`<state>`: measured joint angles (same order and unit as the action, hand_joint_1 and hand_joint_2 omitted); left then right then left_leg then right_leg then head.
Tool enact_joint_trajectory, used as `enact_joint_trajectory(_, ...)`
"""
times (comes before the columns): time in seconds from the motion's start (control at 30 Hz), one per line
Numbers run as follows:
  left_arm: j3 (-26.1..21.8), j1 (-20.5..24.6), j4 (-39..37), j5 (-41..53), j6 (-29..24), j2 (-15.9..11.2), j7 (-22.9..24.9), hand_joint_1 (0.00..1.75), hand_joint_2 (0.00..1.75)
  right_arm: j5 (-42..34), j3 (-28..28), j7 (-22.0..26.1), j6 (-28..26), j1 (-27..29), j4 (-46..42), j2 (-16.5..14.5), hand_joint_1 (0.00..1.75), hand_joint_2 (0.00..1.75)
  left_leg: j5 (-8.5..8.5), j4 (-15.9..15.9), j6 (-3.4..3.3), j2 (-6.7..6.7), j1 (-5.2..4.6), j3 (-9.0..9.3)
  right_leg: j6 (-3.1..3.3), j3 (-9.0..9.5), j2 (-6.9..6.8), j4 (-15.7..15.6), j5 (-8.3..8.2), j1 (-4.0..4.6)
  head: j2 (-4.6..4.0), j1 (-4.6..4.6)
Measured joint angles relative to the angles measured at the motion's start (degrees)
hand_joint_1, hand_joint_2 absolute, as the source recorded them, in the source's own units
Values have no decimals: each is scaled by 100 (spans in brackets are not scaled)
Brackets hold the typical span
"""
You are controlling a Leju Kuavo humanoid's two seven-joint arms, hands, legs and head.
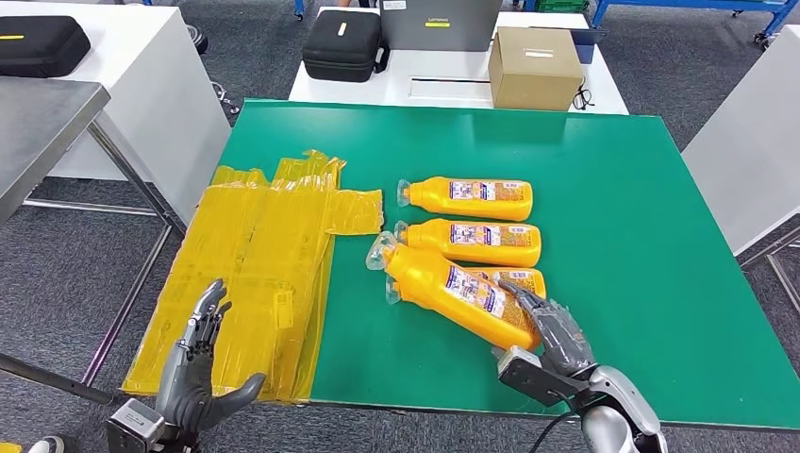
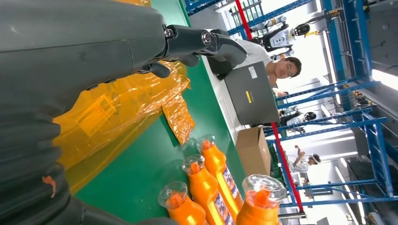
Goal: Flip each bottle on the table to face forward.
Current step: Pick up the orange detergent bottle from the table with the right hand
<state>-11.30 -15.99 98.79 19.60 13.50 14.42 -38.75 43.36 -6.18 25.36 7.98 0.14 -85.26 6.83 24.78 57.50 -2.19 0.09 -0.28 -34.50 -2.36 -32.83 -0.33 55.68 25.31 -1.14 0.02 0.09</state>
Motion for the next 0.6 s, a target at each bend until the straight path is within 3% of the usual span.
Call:
enact_joint_trajectory(0.27,57,155,-166,-299,212,9,1,0,175,-160,-17,208,287,-54,11,-172,175,175,0,0,0,-1,0,-1,0,-1,-1,0,0,0,0,1)
enact_joint_trajectory(0.6,548,886,-981,-942,410,-50,17,0,175,-277,-510,313,502,-52,11,-347,175,175,-4,0,0,-1,0,-1,0,-1,0,2,-2,0,0,1)
